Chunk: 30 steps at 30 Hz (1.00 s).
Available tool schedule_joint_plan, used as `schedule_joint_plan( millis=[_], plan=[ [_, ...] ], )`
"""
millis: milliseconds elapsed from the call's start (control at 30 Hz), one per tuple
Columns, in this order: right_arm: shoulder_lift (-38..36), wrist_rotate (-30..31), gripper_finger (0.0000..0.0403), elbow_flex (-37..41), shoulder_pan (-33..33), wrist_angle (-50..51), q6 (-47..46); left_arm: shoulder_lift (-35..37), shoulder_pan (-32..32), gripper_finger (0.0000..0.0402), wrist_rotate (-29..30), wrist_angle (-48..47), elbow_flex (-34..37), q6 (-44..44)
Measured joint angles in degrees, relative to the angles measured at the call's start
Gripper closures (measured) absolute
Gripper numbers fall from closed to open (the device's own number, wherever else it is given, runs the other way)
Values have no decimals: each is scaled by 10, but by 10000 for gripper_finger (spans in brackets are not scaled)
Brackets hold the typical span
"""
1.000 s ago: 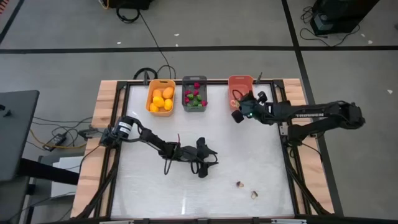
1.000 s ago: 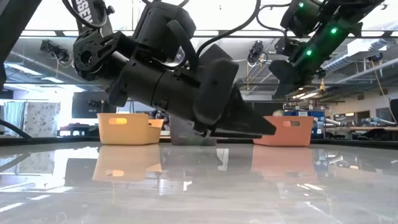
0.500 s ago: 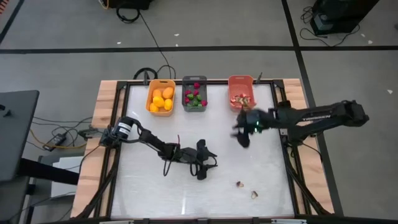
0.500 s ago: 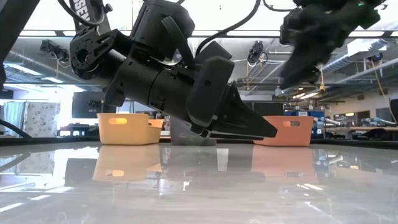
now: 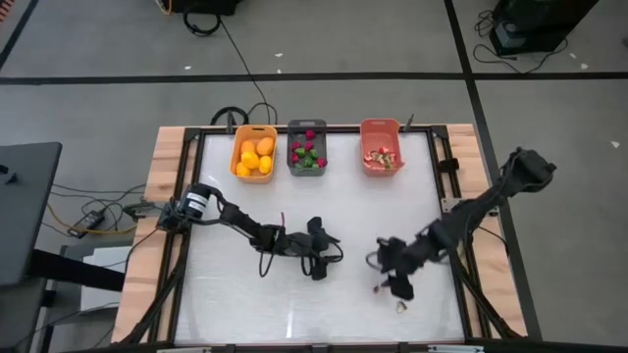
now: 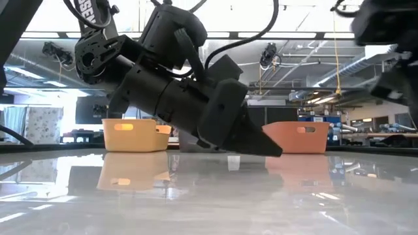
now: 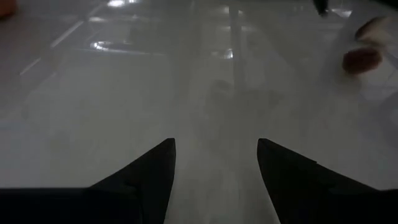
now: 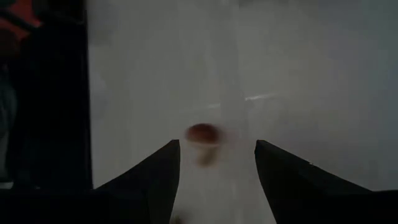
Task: Sort produce into baskets
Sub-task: Put the brown mushroom into the orange bin
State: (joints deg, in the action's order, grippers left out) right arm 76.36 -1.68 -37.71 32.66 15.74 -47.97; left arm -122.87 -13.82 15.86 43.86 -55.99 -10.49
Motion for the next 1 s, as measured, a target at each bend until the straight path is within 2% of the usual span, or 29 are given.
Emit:
schedule_joint_plan(
  millis=[167, 300, 533, 667, 800, 867, 1000],
  plan=[
    [54, 81, 184, 0, 74, -55, -39, 0, 0, 167, 1, 40, 0, 25],
    [92, 144, 187, 0, 107, -69, -52, 0, 0, 167, 1, 44, 0, 26],
    [147, 154, 214, 0, 128, -100, -61, 0, 0, 167, 2, 43, 0, 25],
    [161, 158, 257, -2, 127, -112, -61, 0, 0, 167, 2, 42, 0, 25],
    [150, 148, 348, -5, 113, -104, -54, 0, 0, 167, 2, 42, 0, 24],
    [135, 138, 384, -17, 103, -109, -17, 0, 0, 168, 1, 42, 0, 24],
    [91, 171, 378, -42, 74, -77, 56, 0, 0, 168, -12, 42, 0, 24]
  ],
)
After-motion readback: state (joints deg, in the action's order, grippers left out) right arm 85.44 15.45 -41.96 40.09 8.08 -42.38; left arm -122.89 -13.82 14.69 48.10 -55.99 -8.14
